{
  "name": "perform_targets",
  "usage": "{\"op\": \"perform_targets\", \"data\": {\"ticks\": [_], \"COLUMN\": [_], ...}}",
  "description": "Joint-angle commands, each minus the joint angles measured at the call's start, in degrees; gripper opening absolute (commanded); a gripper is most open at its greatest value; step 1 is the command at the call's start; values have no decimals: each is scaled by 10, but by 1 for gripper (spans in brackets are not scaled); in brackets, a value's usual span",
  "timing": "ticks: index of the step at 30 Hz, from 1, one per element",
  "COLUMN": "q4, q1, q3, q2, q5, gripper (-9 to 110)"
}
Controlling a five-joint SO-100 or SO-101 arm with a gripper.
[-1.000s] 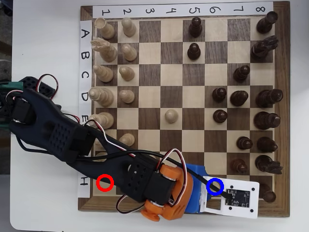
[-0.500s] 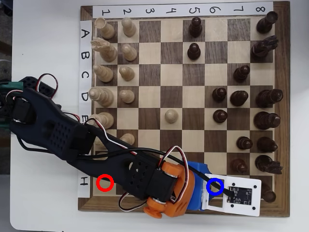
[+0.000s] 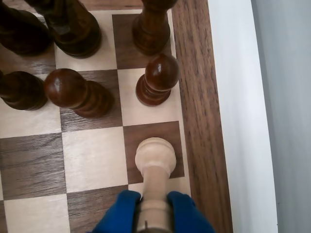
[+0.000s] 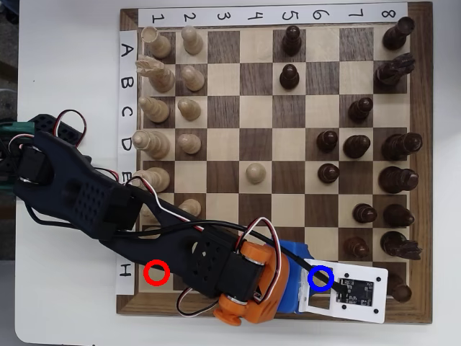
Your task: Move the piece to destination
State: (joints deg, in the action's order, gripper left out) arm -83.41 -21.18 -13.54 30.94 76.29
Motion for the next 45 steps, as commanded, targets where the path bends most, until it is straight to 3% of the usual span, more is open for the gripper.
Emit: {"op": "perform_targets", "data": {"ticks": [1,12,28,45], "q4": [-33,-30,85,-40], "q1": [9,4,3,-4], "q3": [24,40,89,83], "q2": [51,69,66,186], "q5": [16,24,71,26], "gripper": [0,0,0,0]}}
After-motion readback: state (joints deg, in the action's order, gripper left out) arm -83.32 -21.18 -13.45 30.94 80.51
